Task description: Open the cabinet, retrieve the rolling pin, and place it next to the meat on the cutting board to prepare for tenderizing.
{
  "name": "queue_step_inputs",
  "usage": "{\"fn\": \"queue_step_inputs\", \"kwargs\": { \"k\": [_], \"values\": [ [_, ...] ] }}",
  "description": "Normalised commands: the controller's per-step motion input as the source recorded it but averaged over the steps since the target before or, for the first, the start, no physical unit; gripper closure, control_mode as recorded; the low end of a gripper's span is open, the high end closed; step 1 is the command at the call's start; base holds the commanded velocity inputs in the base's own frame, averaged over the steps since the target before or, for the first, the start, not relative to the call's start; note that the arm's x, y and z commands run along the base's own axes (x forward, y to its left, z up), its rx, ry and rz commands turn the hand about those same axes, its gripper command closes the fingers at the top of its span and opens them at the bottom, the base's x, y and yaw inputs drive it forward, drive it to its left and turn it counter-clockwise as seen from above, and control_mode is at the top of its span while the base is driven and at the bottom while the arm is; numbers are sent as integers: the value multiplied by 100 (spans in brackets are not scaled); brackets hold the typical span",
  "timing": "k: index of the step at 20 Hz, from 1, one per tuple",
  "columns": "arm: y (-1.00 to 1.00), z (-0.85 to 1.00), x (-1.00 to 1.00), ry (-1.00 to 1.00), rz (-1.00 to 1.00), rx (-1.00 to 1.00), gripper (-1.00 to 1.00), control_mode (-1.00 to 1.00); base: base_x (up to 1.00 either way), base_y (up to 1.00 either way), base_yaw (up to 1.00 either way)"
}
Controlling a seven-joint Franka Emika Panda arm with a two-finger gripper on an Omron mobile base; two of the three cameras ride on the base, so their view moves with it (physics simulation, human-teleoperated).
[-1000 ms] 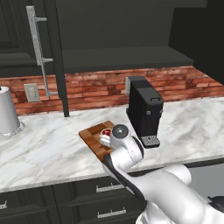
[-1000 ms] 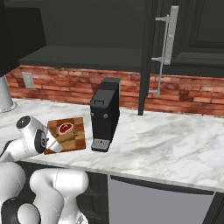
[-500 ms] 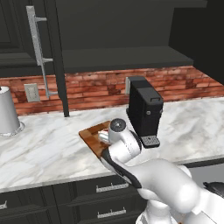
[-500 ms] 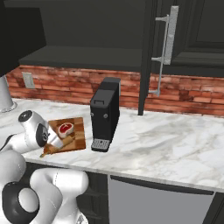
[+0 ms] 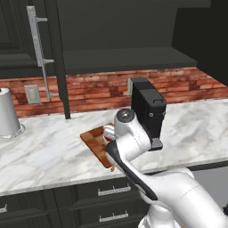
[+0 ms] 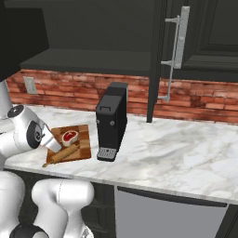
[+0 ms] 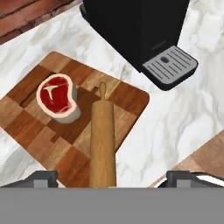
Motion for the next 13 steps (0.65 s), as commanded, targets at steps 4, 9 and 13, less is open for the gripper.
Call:
{"fn": "queue_step_inputs", "kwargs": {
  "k": [4,9,13],
  "values": [
    [-36,67,-58,5,-1,1,-100,-100,0,0,0],
    [-39,62,-65,4,-1,1,-100,-100,0,0,0],
    [-26,54,-72,0,-1,0,-100,-100,0,0,0]
  ]
}}
